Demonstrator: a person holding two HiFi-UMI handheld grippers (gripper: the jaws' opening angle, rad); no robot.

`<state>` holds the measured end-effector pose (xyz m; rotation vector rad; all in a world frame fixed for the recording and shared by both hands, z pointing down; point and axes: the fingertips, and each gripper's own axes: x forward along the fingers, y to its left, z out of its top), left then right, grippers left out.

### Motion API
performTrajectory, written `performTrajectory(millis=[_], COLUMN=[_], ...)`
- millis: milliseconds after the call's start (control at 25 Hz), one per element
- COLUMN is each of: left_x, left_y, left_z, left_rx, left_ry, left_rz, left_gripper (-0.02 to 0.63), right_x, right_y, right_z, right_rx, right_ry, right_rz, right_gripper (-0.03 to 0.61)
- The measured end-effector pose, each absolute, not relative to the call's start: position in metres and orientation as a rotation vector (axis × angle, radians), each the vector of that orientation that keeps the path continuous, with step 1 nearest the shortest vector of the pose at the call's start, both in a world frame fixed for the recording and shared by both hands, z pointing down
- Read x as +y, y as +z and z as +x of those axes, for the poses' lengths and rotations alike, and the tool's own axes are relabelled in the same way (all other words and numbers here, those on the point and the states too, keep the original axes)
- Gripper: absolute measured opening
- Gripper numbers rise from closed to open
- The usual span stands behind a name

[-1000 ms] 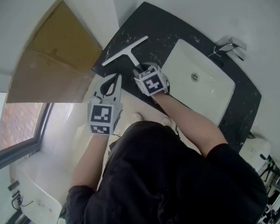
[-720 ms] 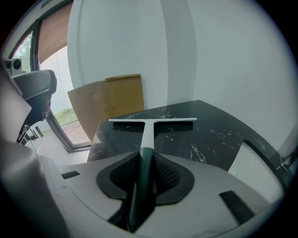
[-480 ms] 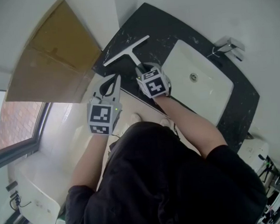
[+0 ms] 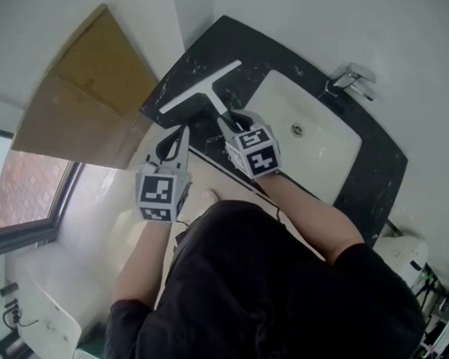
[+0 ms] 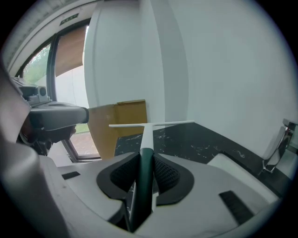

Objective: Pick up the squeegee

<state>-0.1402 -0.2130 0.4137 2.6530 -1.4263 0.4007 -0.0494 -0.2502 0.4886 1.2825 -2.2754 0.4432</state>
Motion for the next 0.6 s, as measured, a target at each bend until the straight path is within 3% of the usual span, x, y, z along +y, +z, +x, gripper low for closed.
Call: performTrajectory(millis=[600], left_x=[-0.097], left_y=[0.37], left_z=[-0.057], left_rx=[-1.618], left_ry=[0.389], left_rz=[2.687], left_gripper=[0.008], right_x=[-0.13], right_y=[0.374], right_z=[0.011], right_rx=[-2.615], right_ry=[0.27], right_rz=[1.172], right_gripper=[0.101])
